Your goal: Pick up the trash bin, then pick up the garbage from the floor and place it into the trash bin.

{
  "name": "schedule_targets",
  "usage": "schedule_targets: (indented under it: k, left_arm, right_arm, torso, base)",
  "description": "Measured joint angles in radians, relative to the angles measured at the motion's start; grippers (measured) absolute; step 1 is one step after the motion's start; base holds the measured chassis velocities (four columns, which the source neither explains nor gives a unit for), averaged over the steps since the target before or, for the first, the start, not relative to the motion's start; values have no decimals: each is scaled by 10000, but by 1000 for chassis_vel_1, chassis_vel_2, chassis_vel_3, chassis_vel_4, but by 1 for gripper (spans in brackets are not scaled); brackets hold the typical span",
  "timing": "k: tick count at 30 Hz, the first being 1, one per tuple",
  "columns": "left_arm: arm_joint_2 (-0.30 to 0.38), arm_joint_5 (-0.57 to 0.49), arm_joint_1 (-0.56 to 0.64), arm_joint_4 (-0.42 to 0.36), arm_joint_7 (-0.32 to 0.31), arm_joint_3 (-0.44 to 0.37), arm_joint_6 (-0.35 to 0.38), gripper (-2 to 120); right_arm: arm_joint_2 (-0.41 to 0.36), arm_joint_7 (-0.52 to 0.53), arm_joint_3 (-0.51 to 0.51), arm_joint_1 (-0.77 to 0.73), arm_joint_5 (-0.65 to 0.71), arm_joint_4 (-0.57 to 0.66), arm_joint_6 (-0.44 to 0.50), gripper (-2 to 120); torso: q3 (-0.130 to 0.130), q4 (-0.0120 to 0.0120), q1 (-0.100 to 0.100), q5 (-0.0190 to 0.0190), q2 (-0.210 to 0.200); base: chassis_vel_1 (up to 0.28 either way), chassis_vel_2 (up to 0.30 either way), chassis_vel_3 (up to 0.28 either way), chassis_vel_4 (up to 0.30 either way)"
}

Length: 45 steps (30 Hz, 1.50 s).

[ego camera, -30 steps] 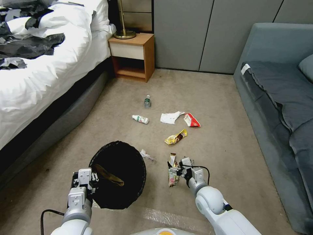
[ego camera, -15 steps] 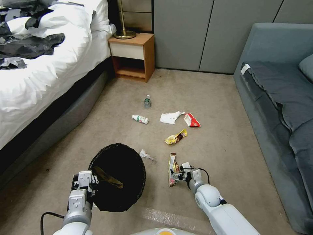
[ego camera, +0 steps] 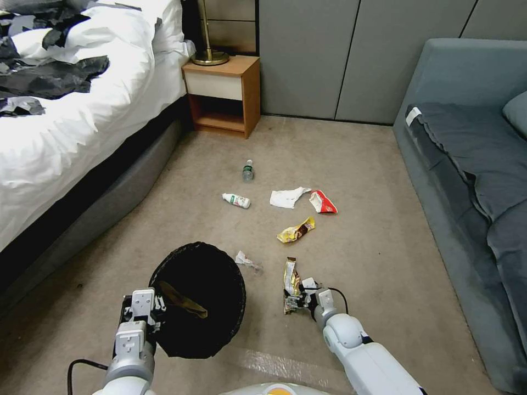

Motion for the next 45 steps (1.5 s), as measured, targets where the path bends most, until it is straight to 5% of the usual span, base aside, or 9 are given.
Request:
schedule_targets:
  k: [23, 34, 41, 45]
  left_arm:
    - [20, -34, 18, -22, -22, 48, -50, 0]
    - [78, -65, -79, -18, -22, 86, -40, 0]
    - [135, -83, -106, 188, -25, 154, -45, 0]
    - [144, -85, -157, 217, -27, 200, -34, 0]
  right_arm:
    - [-45, -118, 302, -7, -172, -285, 482, 0]
    - [-373, 230, 334, -208, -238, 739, 807, 0]
    - [-681, 587, 670, -484, -657, 3235, 1527, 0]
    - [-1009, -75, 665, -639, -650, 5181, 1934, 0]
  torso:
    - [0, 1, 0, 4, 0]
    - [0, 0, 0, 1, 0]
    - [0, 1, 0, 0, 0]
    - [0, -2, 0, 1, 0]
  base:
    - [0, 0, 0, 0]
    - [0, 0, 0, 0]
    - [0, 0, 0, 0]
    - [0, 0, 0, 0]
